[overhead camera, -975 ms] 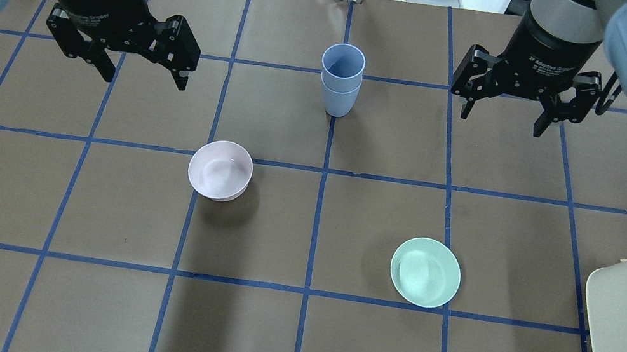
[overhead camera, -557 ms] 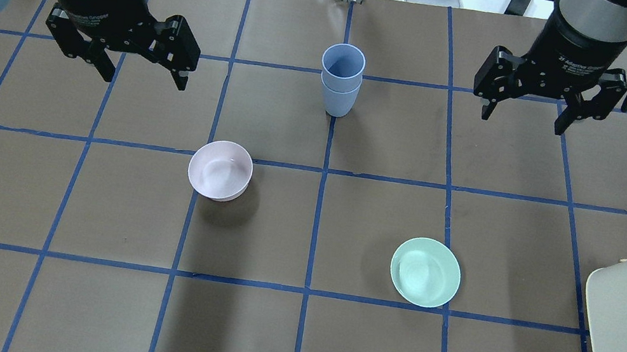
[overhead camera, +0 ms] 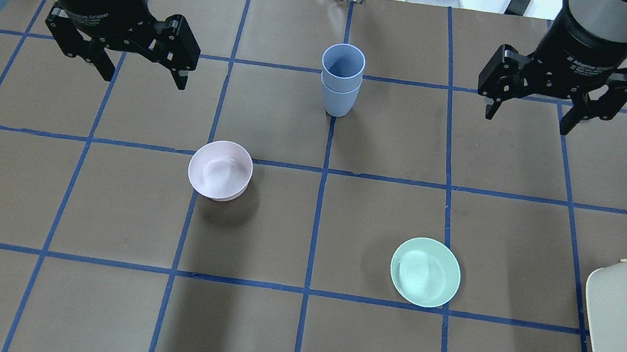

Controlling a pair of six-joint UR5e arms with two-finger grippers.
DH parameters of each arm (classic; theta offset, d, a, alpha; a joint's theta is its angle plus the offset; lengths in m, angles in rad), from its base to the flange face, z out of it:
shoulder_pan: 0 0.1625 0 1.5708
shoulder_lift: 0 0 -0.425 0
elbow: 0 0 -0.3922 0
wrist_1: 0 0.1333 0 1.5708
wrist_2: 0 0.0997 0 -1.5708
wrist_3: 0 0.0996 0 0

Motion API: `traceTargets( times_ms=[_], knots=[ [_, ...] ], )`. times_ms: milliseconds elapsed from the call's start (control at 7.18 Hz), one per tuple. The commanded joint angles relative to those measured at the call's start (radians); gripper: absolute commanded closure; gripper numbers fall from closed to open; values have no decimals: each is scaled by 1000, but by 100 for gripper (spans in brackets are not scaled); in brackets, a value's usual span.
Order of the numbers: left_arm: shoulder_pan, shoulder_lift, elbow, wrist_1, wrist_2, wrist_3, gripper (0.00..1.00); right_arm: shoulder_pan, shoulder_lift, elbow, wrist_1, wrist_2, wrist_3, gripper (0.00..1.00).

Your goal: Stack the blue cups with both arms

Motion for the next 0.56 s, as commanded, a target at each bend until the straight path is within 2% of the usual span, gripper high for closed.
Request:
traceTargets(
  times_ms=[0, 418],
  knots=[
    [0, 0, 0, 0, 0, 0, 0, 0, -1, 16, -2, 0, -3, 0],
    [0, 0, 0, 0, 0, 0, 0, 0, 1, 17, -8, 2, -11, 0]
  ],
)
